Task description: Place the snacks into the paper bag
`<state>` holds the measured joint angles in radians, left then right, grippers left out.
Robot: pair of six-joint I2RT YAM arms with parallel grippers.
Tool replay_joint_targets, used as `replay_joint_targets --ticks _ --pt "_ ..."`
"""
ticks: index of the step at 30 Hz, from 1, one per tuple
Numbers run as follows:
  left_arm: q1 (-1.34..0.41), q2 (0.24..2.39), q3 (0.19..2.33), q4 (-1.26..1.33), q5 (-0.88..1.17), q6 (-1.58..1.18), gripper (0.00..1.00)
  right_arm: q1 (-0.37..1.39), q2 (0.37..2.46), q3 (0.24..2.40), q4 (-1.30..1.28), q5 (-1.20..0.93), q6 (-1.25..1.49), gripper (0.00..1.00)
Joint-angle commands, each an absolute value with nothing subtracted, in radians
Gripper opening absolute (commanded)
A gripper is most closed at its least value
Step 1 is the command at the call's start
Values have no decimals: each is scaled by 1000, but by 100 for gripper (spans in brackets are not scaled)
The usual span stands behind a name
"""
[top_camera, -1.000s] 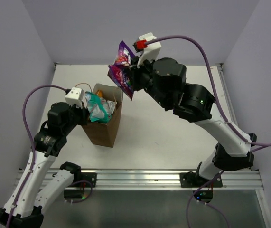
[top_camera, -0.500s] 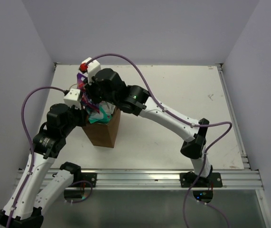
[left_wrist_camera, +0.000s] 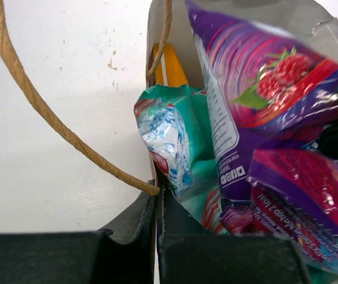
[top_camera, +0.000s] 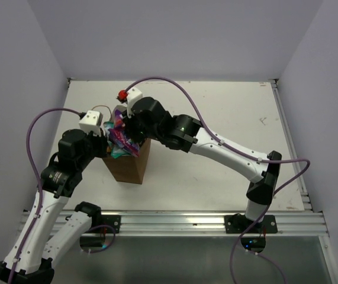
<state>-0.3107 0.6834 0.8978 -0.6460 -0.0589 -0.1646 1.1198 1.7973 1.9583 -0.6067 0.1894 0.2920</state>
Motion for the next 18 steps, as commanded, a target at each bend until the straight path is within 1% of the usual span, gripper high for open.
replay_joint_targets --ticks 1,5,8,13,14,15,18 --pt "-318 687 922 -646 -40 -161 0 1127 1784 1911 -657 138 344 0" --pt "-318 687 920 -644 -40 -158 0 1127 1844 1913 -666 115 356 0" --pt "-318 686 920 -644 -41 -158 0 1129 1900 1954 -663 110 354 0" --pt "-318 683 922 -644 -44 -160 0 1129 2025 2155 -724 150 301 0" --pt "-318 683 922 -643 -44 -160 0 1129 2080 2196 -742 152 289 0" --pt "-318 683 922 -644 -44 -160 0 1129 2104 2279 -773 164 267 0" --pt "-318 681 922 -644 -48 -158 0 1127 2184 2408 -825 182 239 0"
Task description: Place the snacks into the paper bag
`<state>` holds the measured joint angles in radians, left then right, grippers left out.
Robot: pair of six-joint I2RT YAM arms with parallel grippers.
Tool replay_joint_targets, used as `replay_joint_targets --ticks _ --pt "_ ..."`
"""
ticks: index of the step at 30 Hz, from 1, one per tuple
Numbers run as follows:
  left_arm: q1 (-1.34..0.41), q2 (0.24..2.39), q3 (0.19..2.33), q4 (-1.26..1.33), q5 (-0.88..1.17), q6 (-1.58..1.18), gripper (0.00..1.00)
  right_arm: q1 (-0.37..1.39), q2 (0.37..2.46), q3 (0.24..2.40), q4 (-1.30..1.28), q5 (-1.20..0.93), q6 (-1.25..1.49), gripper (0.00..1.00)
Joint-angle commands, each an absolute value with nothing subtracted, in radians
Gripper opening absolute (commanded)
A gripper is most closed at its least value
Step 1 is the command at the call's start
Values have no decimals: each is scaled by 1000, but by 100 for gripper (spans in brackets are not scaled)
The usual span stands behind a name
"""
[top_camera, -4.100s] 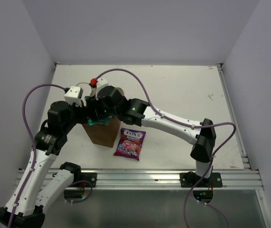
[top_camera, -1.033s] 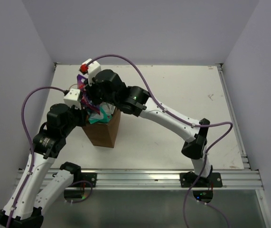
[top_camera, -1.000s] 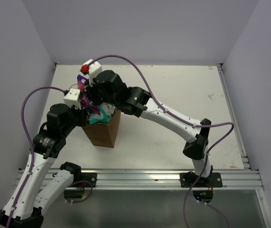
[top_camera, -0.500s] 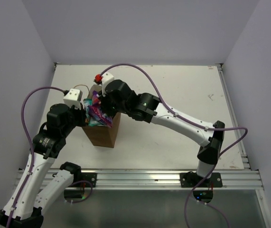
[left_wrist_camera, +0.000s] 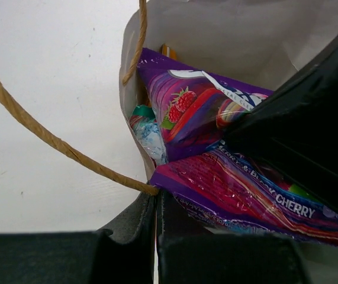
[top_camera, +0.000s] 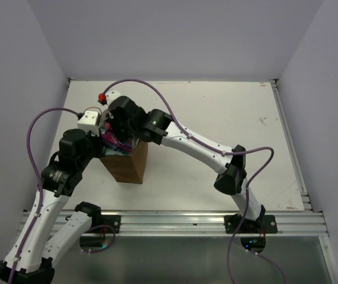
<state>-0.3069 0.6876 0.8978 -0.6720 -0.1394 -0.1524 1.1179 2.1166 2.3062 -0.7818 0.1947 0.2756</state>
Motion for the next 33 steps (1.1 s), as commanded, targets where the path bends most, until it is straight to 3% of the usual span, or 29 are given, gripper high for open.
replay_joint_targets --ticks 1,4,11,13,17,19,21,28,33 --pt "-318 681 922 -644 -49 -158 0 1127 2198 2422 -831 184 236 0" --pt "-318 680 922 -643 -52 -158 0 1127 2201 2390 -841 181 241 0" --pt "-318 687 920 -640 -49 -150 0 1135 2057 2091 -750 198 262 2" --pt "-318 692 917 -635 -40 -149 0 1135 2033 2127 -746 233 238 18" --pt "-322 703 911 -618 -20 -152 0 1135 2051 2460 -784 274 167 65" --pt "-325 709 910 -611 -9 -155 0 1135 2030 2566 -775 278 167 73" --pt "-327 710 907 -604 -6 -156 0 1135 1943 2545 -710 281 176 74" --pt "-333 722 899 -586 20 -163 0 1137 1721 2151 -657 397 242 75" --pt "-334 730 891 -574 34 -172 0 1137 1637 2063 -644 411 299 75"
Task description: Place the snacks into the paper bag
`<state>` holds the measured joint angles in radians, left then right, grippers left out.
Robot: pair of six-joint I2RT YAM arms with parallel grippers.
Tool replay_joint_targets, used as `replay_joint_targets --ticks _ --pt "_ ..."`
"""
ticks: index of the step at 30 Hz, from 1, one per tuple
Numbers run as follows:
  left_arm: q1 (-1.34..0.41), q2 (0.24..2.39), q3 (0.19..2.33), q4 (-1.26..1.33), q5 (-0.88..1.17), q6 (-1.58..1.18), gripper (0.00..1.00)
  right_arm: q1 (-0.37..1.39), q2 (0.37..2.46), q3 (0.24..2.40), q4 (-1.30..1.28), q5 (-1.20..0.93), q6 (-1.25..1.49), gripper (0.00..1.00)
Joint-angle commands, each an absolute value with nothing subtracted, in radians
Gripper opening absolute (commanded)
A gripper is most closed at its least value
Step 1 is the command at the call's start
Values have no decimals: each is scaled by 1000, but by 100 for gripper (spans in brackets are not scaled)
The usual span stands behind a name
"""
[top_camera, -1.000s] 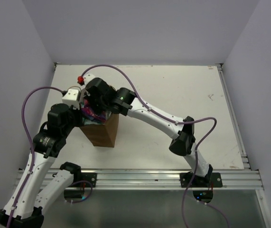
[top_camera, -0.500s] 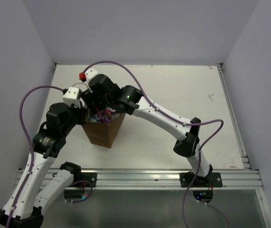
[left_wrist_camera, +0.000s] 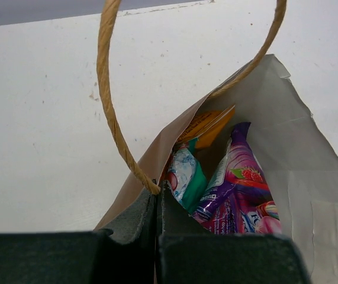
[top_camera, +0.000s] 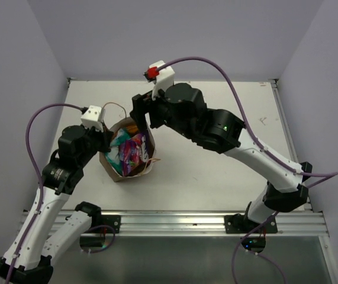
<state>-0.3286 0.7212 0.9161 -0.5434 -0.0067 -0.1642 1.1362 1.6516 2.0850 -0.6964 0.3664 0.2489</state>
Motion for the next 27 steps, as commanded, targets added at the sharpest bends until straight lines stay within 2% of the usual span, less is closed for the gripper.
replay_joint_targets --ticks 1,4,10,15,21,27 --pt "-334 730 891 -575 34 -172 0 1137 1638 2094 -670 428 308 75" --pt "-334 730 891 -575 31 -172 0 1138 1623 2071 -761 457 351 75" --pt "-334 736 888 -571 28 -172 0 1152 1525 1791 -681 400 481 74" --pt "-334 742 890 -572 25 -173 0 1152 1531 1697 -669 391 540 70" --pt "-334 742 891 -575 20 -172 0 1152 1545 1641 -716 371 583 54" --pt "-336 744 890 -571 18 -167 0 1152 1586 1632 -762 354 597 46"
